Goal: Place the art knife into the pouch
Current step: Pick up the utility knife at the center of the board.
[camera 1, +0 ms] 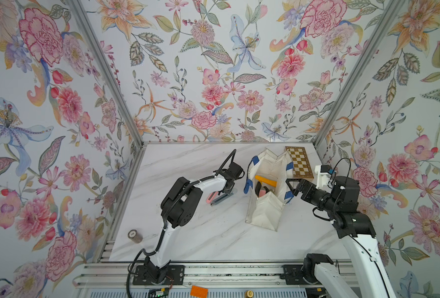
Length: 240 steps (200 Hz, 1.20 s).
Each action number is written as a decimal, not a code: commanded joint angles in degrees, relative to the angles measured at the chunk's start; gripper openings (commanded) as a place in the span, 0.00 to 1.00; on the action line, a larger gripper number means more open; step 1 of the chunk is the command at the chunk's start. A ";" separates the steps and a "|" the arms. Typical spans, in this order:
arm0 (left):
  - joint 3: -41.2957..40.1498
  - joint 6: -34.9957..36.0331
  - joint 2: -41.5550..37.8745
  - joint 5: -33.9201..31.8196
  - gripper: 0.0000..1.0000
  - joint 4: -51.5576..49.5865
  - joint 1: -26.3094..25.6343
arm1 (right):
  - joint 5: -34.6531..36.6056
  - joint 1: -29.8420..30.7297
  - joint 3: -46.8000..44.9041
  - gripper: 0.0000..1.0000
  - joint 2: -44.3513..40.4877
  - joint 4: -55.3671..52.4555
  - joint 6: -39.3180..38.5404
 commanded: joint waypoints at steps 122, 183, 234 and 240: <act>-2.41 3.06 3.29 11.00 0.31 -3.83 2.89 | -1.79 -1.71 -0.90 0.99 0.29 -0.45 -1.40; -2.63 3.76 2.67 14.85 0.34 -4.50 6.07 | -2.13 -2.41 -1.01 0.99 0.29 -0.50 -1.77; -2.26 4.48 3.26 14.30 0.31 -5.45 6.40 | -2.27 -2.94 -0.98 0.99 0.49 -0.54 -1.86; -2.25 4.47 3.35 14.38 0.29 -5.41 6.52 | -2.27 -2.94 -0.98 0.99 0.54 -0.53 -1.90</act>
